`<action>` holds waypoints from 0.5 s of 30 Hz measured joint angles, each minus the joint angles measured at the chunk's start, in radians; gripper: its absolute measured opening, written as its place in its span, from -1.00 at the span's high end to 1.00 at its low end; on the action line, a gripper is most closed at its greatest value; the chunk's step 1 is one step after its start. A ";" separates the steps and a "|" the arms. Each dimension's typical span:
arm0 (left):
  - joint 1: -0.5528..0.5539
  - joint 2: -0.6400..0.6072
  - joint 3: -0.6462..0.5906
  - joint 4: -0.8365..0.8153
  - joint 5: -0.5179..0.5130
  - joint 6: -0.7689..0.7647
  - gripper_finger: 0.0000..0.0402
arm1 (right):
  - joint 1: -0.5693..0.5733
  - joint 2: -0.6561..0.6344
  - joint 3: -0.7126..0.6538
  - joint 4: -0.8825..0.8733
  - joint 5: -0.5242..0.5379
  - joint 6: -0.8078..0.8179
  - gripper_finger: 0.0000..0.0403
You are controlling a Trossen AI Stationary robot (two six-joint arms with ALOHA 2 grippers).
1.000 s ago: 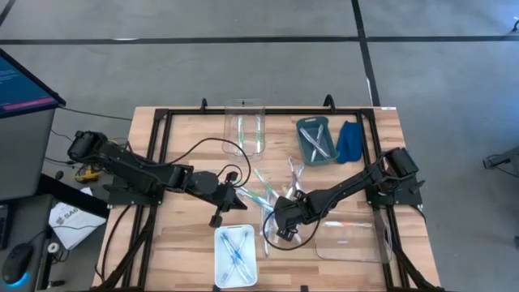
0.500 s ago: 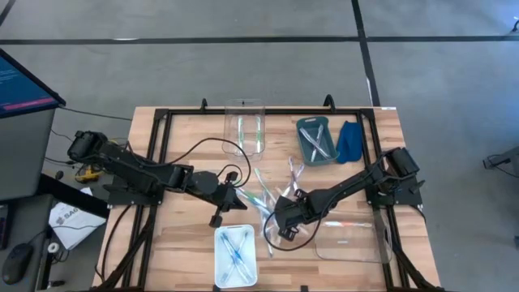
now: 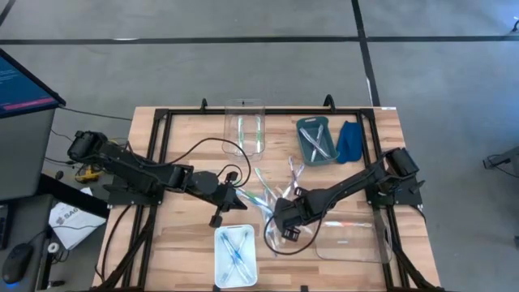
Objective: Pick & Place Toothbrushes
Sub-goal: Put the orange toothbrush into the bottom transparent bin
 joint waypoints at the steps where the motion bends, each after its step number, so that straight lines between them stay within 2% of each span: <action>1: 0.000 0.000 0.000 0.000 0.000 0.000 0.99 | 0.000 0.000 0.009 -0.013 0.000 -0.005 1.00; 7: 0.000 0.000 0.000 0.000 0.000 0.010 0.99 | 0.000 0.000 0.083 -0.115 0.009 -0.058 1.00; 15: 0.000 0.000 0.000 -0.001 0.000 0.016 0.99 | 0.017 0.000 0.250 -0.254 0.092 -0.225 1.00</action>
